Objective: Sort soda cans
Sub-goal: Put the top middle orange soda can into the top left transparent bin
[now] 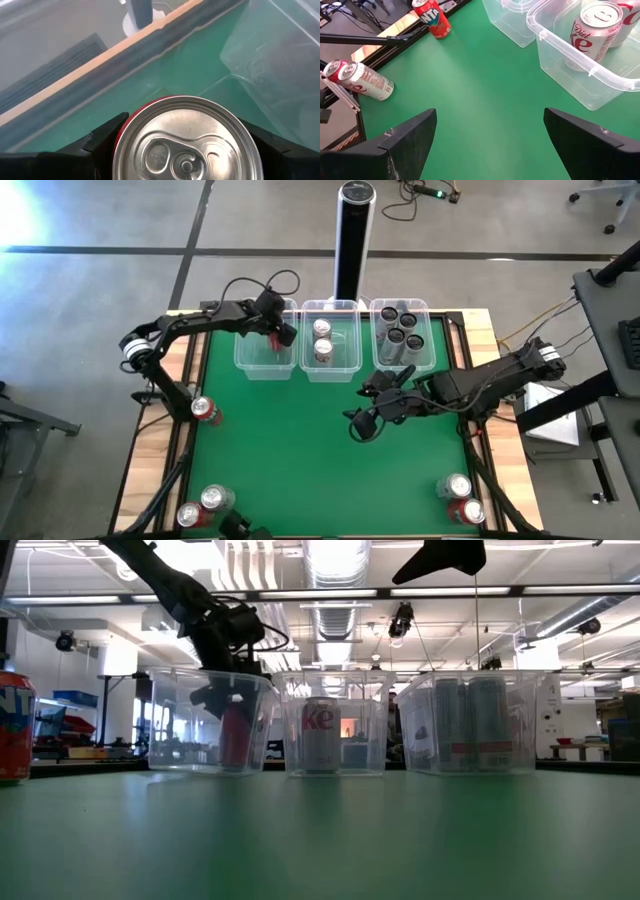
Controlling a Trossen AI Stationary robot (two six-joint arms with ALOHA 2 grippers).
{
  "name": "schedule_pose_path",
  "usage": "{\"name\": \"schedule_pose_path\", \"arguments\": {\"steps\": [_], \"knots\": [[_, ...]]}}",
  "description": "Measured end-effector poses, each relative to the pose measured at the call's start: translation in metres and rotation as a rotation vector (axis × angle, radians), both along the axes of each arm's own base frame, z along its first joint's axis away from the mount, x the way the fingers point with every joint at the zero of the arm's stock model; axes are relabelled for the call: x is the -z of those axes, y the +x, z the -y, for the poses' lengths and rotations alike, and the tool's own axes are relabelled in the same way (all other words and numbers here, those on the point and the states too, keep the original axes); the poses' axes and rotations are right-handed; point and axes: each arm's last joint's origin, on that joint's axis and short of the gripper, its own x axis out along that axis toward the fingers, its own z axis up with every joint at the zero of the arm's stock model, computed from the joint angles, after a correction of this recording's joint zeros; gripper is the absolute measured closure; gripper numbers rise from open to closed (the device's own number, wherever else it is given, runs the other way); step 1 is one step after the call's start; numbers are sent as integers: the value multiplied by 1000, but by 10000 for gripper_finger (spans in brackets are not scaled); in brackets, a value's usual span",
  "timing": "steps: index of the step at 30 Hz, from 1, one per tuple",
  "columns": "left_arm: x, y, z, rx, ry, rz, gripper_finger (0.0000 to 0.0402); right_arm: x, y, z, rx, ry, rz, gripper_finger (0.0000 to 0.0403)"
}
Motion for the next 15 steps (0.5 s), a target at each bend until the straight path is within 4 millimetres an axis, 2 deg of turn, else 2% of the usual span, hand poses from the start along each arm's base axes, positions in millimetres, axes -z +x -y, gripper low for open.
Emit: {"name": "schedule_pose_path", "arguments": {"steps": [3, 9, 15], "knots": [[-1, 0, 0, 1, 10, 2, 119, 0, 0, 0, 2, -2, 1, 39], [-2, -1, 0, 40, 36, -29, 65, 0, 0, 0, 2, -2, 1, 39], [-5, -3, 3, 68, 27, -32, 58, 0, 0, 0, -1, -5, 0, 39]]}}
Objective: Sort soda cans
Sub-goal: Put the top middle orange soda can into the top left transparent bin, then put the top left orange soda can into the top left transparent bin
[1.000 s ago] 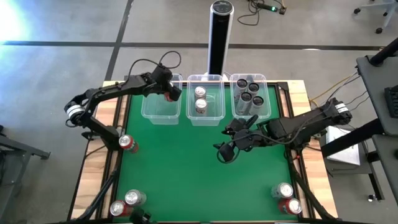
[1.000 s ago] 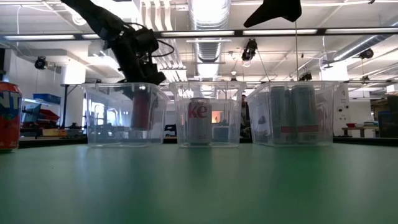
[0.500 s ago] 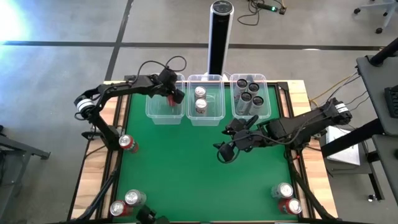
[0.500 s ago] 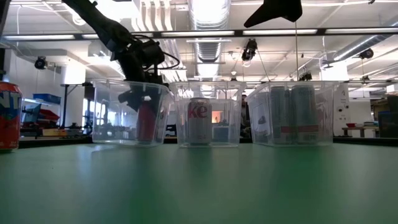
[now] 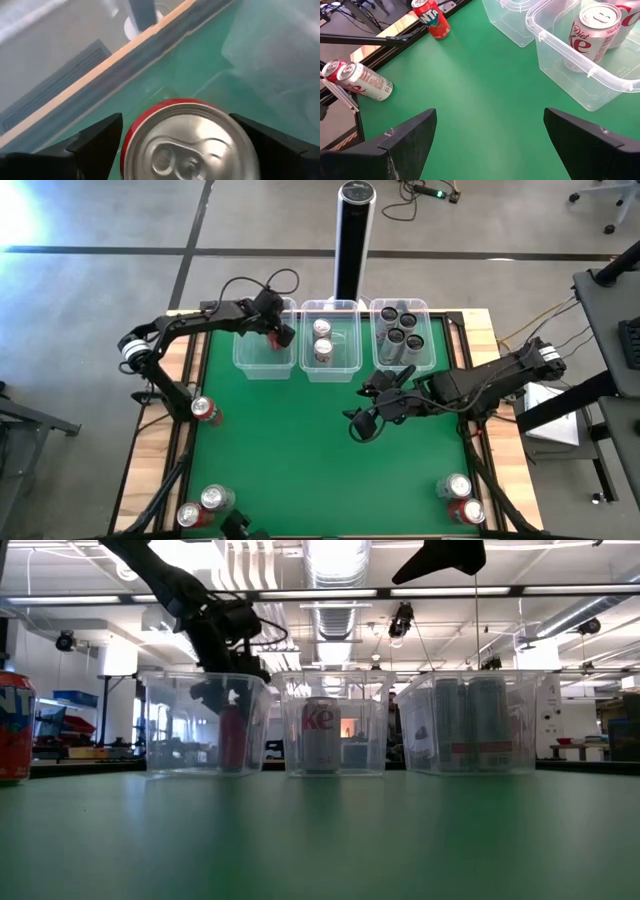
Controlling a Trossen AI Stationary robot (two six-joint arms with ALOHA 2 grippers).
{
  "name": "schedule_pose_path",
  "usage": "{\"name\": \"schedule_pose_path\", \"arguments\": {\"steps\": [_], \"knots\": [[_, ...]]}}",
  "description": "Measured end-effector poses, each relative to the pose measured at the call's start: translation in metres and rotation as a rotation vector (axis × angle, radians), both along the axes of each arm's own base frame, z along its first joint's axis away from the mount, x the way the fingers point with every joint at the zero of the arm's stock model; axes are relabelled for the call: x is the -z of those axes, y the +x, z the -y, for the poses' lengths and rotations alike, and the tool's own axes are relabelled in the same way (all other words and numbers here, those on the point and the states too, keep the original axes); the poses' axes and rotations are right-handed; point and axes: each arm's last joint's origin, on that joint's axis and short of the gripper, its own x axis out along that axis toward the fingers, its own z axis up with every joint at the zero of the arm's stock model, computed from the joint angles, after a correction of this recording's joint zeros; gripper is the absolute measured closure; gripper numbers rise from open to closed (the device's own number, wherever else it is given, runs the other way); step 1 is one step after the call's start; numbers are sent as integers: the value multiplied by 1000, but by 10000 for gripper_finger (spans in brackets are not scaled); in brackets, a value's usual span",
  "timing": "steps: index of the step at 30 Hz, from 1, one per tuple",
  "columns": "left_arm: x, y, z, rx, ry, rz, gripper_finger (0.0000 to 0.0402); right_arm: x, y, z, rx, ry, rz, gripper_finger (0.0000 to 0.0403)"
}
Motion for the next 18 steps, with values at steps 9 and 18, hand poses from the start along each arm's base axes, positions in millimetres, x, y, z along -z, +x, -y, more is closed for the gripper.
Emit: {"name": "schedule_pose_path", "arguments": {"steps": [9, 18], "knots": [[-31, -9, 11, 57, 58, 63, 55, 0, 0, 0, -12, -14, -4, 39], [-67, -31, 58, 176, -26, 77, 55, 0, 0, 0, -35, -38, -6, 39]]}}
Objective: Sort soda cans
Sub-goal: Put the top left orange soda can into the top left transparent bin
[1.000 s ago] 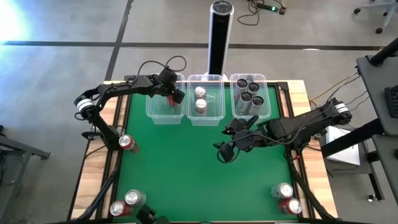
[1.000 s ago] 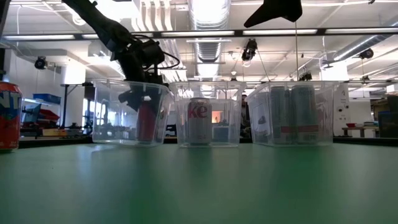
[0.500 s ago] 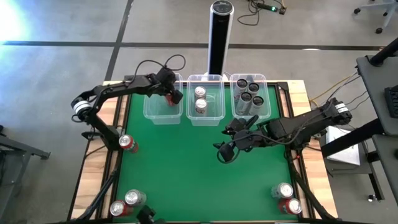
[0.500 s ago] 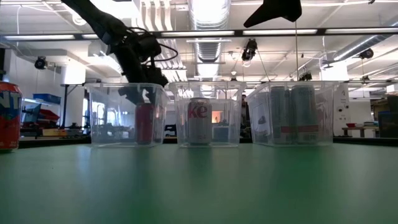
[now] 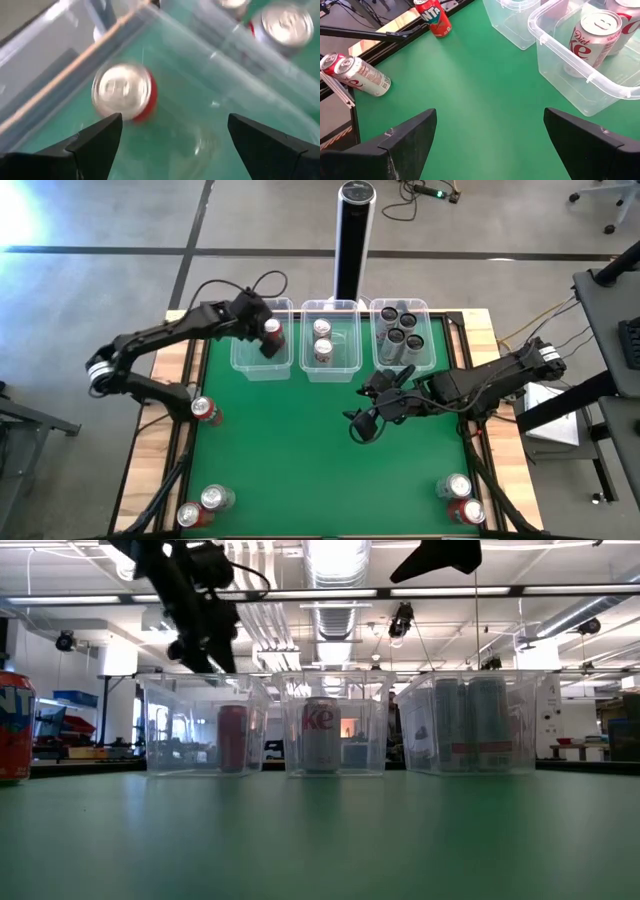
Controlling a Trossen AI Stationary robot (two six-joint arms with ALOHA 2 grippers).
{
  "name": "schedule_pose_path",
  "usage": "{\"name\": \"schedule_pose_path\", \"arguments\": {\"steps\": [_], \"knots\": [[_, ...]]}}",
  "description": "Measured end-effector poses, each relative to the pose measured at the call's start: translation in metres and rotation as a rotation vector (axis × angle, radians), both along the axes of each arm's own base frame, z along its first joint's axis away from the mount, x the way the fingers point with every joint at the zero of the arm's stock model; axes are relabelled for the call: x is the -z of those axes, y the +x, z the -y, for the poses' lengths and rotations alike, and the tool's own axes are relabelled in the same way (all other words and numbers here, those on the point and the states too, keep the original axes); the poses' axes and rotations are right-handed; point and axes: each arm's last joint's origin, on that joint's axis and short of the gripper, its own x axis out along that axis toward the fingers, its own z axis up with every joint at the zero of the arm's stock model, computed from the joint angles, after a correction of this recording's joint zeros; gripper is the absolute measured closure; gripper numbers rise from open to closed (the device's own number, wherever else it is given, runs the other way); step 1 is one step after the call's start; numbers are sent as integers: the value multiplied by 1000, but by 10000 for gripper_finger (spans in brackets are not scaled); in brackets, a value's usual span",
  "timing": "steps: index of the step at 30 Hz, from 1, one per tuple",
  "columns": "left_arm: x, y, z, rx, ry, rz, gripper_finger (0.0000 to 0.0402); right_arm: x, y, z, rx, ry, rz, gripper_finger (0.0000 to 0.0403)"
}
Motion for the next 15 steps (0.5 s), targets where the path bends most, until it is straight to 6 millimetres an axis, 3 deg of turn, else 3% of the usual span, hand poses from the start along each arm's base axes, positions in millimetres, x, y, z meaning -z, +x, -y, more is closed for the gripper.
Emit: {"name": "schedule_pose_path", "arguments": {"steps": [7, 11, 15], "knots": [[-12, -24, 24, 99, -47, -52, 60, -1, 1, 2, -17, -24, 2, 39], [-10, -32, 23, 95, 46, -176, 70, -1, 1, 2, -15, -22, 4, 39], [-6, -36, 25, 231, 91, -312, 81, -1, 1, 0, -17, 11, 4, 39]]}}
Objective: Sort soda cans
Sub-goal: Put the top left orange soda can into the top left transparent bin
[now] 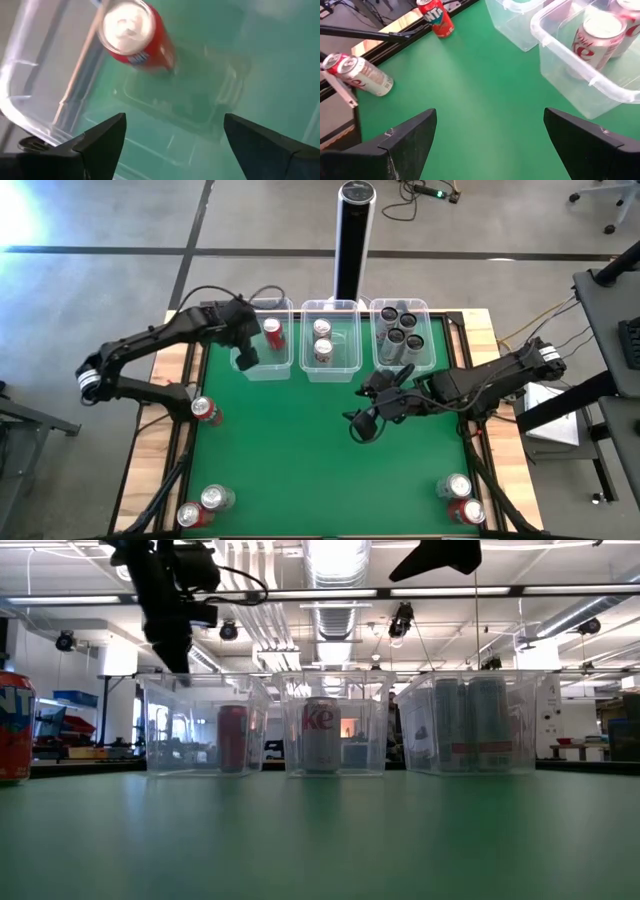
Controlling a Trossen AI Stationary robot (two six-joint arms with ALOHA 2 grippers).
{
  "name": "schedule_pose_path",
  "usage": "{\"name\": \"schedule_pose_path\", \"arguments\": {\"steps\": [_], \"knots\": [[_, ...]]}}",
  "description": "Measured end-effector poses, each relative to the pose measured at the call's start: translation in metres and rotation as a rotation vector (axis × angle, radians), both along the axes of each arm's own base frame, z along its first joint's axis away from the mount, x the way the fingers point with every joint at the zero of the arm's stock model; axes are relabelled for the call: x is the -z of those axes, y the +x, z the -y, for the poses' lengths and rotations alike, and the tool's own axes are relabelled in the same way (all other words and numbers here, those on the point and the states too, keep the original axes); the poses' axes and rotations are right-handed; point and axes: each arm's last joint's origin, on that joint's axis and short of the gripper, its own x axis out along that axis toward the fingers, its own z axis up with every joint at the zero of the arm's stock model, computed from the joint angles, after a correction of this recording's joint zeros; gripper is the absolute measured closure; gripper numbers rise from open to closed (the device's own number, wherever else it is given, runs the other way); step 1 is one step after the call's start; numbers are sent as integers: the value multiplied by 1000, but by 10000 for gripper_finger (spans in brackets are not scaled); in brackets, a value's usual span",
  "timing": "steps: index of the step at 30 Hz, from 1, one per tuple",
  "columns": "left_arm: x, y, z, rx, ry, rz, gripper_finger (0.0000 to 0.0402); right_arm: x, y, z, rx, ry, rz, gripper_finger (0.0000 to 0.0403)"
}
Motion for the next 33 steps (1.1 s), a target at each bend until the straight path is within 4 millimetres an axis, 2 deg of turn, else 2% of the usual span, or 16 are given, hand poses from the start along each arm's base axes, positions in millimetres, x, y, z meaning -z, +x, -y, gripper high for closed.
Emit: {"name": "schedule_pose_path", "arguments": {"steps": [7, 19, 29, 33], "knots": [[5, -7, 4, 209, 3, -181, 97, 0, 0, -1, 2, 49, 0, 39], [7, -14, 7, 282, 18, -301, 100, 0, 0, -1, 5, 53, 1, 39], [2, -16, 9, 251, 29, -276, 100, 0, 0, -1, 5, 52, 1, 39], [-15, -14, 10, 197, 13, -153, 100, 0, 0, 0, -15, -13, 2, 39]]}}
